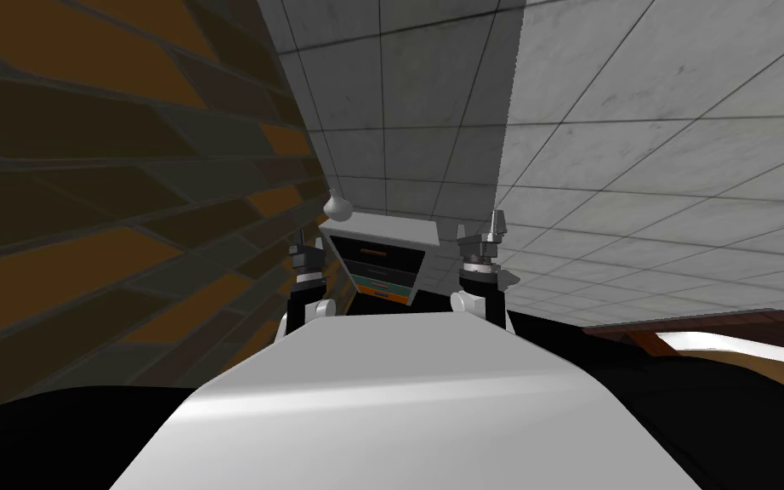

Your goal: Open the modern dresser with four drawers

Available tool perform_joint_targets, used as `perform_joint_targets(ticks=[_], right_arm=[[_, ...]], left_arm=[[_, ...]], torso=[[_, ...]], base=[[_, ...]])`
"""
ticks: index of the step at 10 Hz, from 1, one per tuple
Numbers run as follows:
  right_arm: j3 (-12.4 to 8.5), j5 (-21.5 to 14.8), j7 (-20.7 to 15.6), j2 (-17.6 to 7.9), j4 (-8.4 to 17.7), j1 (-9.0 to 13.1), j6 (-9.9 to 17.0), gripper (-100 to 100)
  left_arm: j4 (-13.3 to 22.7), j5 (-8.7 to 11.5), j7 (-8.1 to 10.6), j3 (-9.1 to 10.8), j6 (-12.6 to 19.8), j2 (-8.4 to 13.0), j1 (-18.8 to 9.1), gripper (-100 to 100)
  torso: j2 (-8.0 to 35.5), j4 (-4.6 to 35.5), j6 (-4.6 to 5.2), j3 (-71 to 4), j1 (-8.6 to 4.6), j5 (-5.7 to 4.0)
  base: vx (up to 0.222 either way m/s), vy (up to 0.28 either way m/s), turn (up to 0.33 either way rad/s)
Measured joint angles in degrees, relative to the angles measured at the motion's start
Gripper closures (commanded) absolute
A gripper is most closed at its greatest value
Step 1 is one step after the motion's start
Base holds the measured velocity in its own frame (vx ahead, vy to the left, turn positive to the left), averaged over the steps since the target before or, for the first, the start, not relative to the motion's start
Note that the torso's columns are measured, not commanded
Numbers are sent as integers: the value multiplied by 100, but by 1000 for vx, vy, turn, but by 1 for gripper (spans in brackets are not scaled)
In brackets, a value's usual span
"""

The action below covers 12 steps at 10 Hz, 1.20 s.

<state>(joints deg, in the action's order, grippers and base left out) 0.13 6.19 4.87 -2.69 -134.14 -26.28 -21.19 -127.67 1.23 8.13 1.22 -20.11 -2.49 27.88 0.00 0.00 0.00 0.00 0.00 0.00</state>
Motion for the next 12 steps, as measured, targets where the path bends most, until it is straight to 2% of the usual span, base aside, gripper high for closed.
perform_joint_targets(ticks=[2, 9, 10, 12], right_arm=[[0, 0, 0, 0, 0, 0, 0, 0], [0, 0, 0, 0, -2, 0, -1, 0], [0, 0, 0, 0, -2, 0, -1, 0], [0, 0, 0, 0, 1, 0, 0, 0]], left_arm=[[0, 0, 0, 0, 0, 0, 0, 0], [-2, 0, 0, 0, -1, 0, 0, 0], [-2, 0, 0, 0, -1, 0, 0, -100], [113, 1, -3, -13, -31, 313, -33, -100]], torso=[[597, 600, 0, -1200, 0, 0], [3539, 3537, 0, -7073, 0, 0], [3962, 3960, 0, -7919, 0, 0], [4208, 4205, 0, -8426, 4, 1]], base=[[0, 0, 0], [0, 0, 0], [7, 2, -10], [4, 6, -21]])
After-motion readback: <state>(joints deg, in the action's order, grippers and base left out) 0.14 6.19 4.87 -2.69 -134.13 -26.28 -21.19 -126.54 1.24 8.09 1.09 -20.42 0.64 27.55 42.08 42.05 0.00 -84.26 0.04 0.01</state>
